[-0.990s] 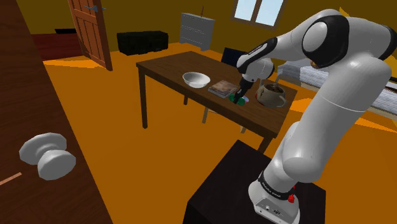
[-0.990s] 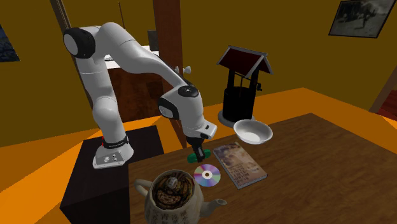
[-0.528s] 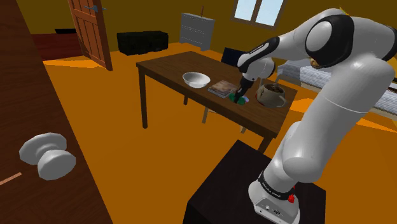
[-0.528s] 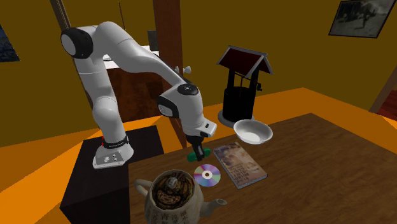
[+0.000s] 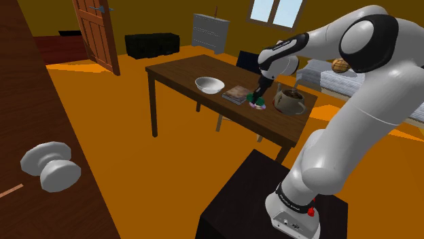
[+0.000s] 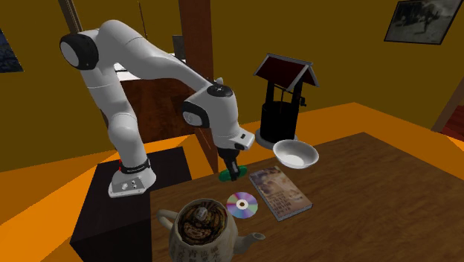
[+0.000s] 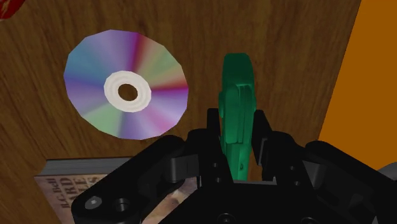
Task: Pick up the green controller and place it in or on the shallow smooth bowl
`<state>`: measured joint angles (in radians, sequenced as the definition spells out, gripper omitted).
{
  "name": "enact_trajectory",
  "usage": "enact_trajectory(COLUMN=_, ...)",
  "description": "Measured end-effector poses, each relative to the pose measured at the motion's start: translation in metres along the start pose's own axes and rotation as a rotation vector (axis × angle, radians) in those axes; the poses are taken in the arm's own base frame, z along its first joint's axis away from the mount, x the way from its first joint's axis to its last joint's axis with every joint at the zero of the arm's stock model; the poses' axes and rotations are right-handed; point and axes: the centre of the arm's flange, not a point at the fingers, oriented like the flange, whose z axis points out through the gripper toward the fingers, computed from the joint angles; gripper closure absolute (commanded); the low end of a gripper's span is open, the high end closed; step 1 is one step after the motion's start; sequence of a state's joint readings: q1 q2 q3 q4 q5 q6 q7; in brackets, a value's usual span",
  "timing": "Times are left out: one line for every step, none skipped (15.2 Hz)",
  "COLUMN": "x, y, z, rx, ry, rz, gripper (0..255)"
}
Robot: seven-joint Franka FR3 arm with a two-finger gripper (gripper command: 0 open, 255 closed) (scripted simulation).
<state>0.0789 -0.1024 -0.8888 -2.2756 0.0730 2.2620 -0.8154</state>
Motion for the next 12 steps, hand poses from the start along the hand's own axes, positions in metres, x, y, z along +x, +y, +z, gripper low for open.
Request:
enact_trajectory(x=0.000, y=-0.001, z=-0.006, rx=0.000, ry=0.000, rz=0.000, gripper=255)
enact_trajectory(x=0.001, y=-0.001, z=-0.010, rx=0.000, ry=0.000, rz=0.000, gripper=255)
enact_trajectory(x=0.001, y=-0.001, z=-0.016, rx=0.000, ry=0.000, rz=0.000, gripper=255)
enact_trajectory(x=0.002, y=-0.001, z=-0.023, rx=0.000, ry=0.000, rz=0.000, gripper=255)
enact_trajectory(x=0.003, y=-0.002, z=-0.027, rx=0.000, ry=0.000, rz=0.000, gripper=255)
enact_trajectory(x=0.003, y=-0.003, z=-0.032, rx=0.000, ry=0.000, rz=0.000, gripper=255)
enact_trajectory(x=0.005, y=-0.003, z=-0.038, rx=0.000, ry=0.000, rz=0.000, gripper=255)
enact_trajectory(x=0.004, y=-0.004, z=-0.042, rx=0.000, ry=0.000, rz=0.000, gripper=255)
enact_trajectory(x=0.005, y=-0.004, z=-0.047, rx=0.000, ry=0.000, rz=0.000, gripper=255)
enact_trajectory(x=0.005, y=-0.004, z=-0.052, rx=0.000, ry=0.000, rz=0.000, gripper=255)
enact_trajectory(x=0.006, y=-0.005, z=-0.057, rx=0.000, ry=0.000, rz=0.000, gripper=255)
enact_trajectory(x=0.008, y=-0.006, z=-0.062, rx=0.000, ry=0.000, rz=0.000, gripper=255)
